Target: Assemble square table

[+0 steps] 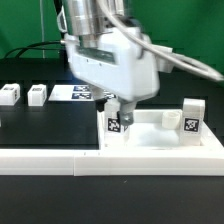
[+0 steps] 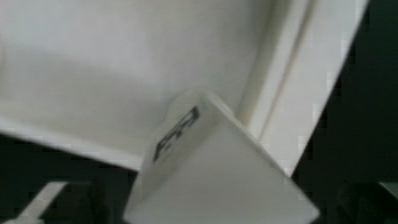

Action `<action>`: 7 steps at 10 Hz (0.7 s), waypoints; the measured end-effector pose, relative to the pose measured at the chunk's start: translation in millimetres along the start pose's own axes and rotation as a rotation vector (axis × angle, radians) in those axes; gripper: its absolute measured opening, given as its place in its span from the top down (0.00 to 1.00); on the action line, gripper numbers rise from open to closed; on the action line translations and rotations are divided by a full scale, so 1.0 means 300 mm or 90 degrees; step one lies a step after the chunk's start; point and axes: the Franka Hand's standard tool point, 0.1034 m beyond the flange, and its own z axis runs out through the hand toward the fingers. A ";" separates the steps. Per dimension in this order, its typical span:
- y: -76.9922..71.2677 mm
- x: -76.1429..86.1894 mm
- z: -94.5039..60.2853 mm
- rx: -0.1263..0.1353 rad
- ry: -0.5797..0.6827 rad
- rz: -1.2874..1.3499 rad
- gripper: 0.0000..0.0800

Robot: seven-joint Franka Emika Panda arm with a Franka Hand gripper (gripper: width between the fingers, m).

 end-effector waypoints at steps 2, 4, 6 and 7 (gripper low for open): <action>-0.009 -0.022 0.018 -0.006 0.011 -0.188 0.19; -0.012 -0.026 0.018 -0.015 0.013 -0.284 0.19; -0.011 -0.025 0.019 -0.015 0.013 -0.271 0.49; -0.006 -0.023 0.019 -0.016 0.013 -0.254 0.49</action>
Offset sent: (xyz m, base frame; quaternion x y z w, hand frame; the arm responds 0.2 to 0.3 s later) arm 0.0000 0.0000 0.0000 0.0000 0.0000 -0.0650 0.9979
